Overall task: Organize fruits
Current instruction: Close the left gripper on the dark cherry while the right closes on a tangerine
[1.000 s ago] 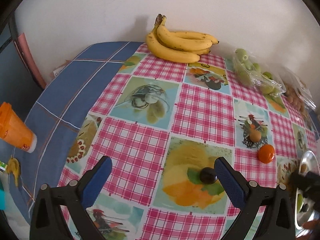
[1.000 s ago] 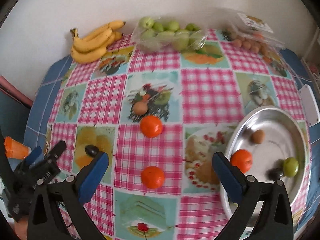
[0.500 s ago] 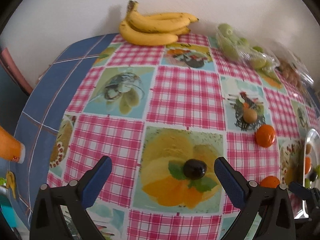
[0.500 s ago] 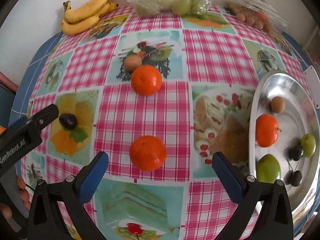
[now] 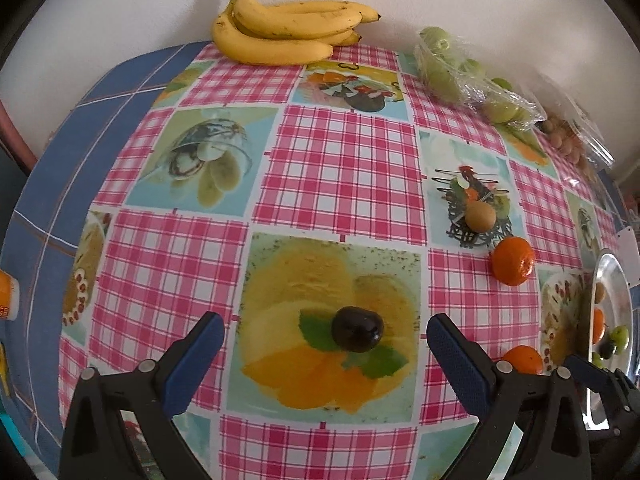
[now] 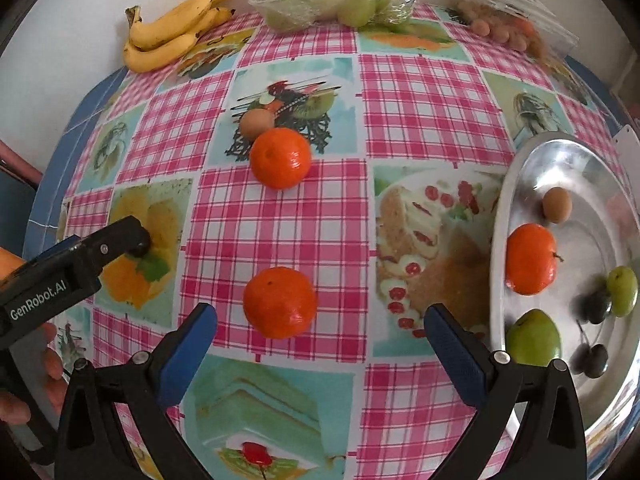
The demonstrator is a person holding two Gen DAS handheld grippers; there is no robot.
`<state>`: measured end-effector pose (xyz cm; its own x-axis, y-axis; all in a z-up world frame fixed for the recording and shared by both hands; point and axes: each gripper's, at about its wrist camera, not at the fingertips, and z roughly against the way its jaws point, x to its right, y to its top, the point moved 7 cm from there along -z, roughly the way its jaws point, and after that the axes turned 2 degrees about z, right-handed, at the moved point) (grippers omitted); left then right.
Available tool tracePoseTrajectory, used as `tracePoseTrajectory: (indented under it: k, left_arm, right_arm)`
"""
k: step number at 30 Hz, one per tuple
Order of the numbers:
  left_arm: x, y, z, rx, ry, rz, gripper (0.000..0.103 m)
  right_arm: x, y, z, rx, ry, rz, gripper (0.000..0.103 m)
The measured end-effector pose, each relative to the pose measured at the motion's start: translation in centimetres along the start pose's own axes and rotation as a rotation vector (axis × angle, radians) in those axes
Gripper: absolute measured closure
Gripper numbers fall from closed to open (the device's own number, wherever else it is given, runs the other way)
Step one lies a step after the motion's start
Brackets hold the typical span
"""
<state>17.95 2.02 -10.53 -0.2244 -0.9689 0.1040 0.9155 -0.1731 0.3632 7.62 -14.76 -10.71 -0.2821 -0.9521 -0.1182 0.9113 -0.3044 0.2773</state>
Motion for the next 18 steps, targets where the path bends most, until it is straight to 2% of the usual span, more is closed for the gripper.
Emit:
tracePoseTrajectory:
  k: [10, 12, 14, 18]
  left_arm:
    - [1.0, -0.1, -0.6, -0.016, -0.03, -0.029, 0.022]
    - [1.1, -0.1, -0.5, -0.013, -0.036, -0.033, 0.029]
    - [1.3, -0.1, -0.5, -0.014, -0.04, -0.035, 0.033]
    - [1.1, -0.1, -0.9, -0.025, -0.038, -0.029, 0.05]
  right_arm:
    - [-2.0, 0.6, 0.0, 0.025, 0.017, 0.037, 0.001]
    - [-2.4, 0.9, -0.1, 0.04, 0.015, 0.042, 0.007]
    - [-3.0, 1.3, -0.5, 0.043, 0.023, 0.043, 0.029]
    - [-3.1, 1.3, -1.3, 0.021, 0.044, 0.037, 0.04]
